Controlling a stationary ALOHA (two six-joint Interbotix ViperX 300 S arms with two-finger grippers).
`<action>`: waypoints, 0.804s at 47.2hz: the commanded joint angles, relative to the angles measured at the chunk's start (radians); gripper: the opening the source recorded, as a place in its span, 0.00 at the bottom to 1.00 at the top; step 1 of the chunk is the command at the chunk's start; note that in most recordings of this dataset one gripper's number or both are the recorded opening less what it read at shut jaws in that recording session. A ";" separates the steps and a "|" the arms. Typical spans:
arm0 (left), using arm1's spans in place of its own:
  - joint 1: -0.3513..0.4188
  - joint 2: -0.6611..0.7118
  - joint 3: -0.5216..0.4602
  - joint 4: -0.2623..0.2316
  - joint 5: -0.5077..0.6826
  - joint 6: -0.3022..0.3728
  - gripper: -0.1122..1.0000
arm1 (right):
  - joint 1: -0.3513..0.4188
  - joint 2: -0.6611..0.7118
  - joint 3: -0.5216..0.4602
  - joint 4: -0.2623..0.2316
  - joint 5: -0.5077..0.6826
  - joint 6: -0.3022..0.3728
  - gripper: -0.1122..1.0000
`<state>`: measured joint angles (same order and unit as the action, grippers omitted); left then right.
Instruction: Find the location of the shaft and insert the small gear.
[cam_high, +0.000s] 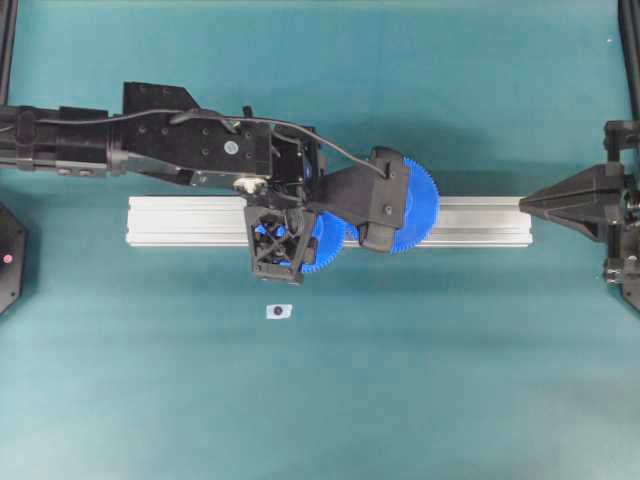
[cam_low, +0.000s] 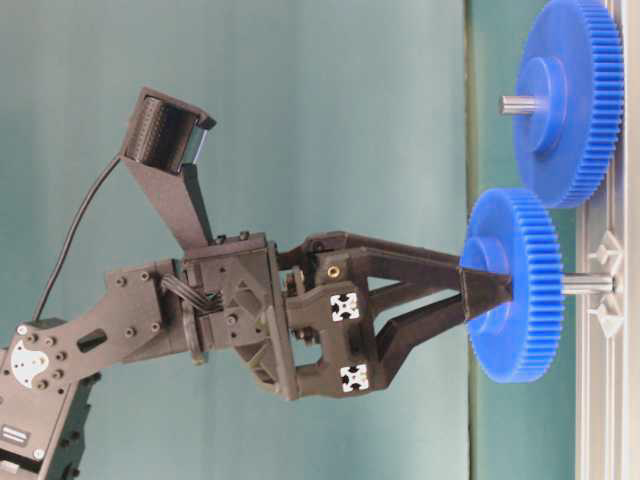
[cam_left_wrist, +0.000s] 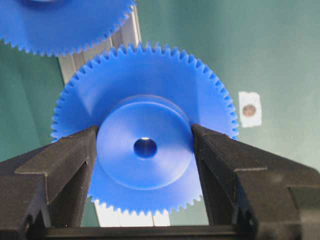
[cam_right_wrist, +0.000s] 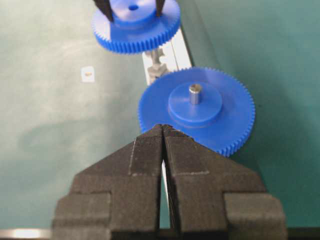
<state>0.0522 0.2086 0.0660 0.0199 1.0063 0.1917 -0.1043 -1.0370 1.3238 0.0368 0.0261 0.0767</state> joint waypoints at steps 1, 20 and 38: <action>0.002 -0.018 -0.006 0.002 -0.017 -0.002 0.67 | -0.003 0.006 -0.011 0.002 -0.009 0.008 0.11; 0.014 -0.018 0.025 0.003 -0.035 0.000 0.67 | -0.003 0.008 -0.011 0.002 -0.009 0.009 0.11; 0.038 -0.018 0.058 0.002 -0.086 0.017 0.67 | -0.003 0.006 -0.012 0.002 -0.008 0.009 0.11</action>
<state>0.0752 0.2056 0.1181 0.0199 0.9189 0.2025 -0.1043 -1.0370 1.3238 0.0368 0.0261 0.0767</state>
